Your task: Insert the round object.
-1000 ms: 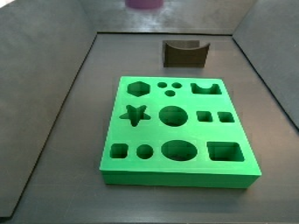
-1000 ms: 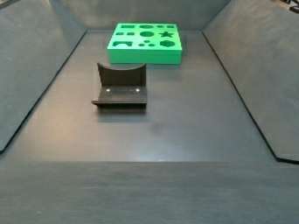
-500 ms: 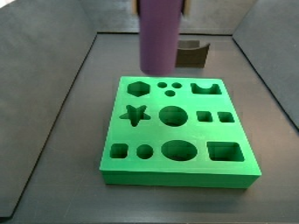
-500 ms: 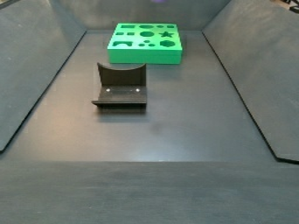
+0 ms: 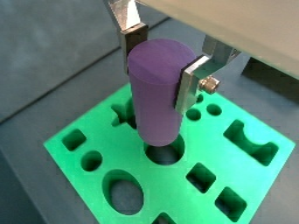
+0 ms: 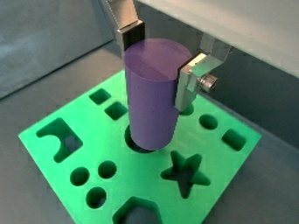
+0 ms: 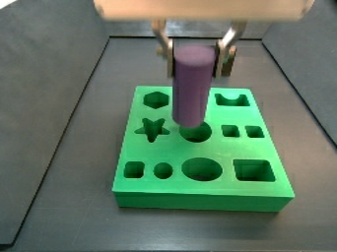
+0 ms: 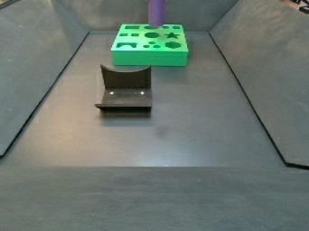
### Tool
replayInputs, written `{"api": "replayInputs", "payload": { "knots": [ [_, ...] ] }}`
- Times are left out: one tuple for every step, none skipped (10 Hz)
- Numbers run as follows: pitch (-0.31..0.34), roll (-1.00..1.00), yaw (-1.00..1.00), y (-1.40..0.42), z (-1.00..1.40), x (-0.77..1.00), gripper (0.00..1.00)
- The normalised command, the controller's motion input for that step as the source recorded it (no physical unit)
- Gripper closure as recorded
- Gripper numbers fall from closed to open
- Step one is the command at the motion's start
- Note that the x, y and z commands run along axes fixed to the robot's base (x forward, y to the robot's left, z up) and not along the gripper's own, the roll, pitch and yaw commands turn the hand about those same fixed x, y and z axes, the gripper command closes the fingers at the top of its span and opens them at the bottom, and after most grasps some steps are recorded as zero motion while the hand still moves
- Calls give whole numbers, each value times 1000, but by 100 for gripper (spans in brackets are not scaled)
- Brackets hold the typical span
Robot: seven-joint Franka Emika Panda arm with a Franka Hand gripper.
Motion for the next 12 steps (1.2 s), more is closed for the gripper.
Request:
{"api": "replayInputs", "payload": {
  "knots": [
    [-61, -37, -23, 0, -723, 143, 100],
    [-6, -23, -40, 0, -689, 269, 100],
    [0, -4, -51, 0, -631, 323, 100],
    [0, 0, -20, 0, -694, 357, 100],
    [0, 86, 0, 0, -786, 526, 100],
    [0, 84, 0, -3, -826, 517, 100],
    [0, 69, 0, -9, -883, 577, 100],
    [0, 94, 0, -31, -874, 323, 100],
    [-50, 1, 0, -109, -929, 46, 100],
    [-77, 0, -26, -146, -877, 26, 100],
    [-13, -200, -37, 103, -234, 77, 100],
    [0, 0, 0, 0, 0, 0, 100]
  ]
}}
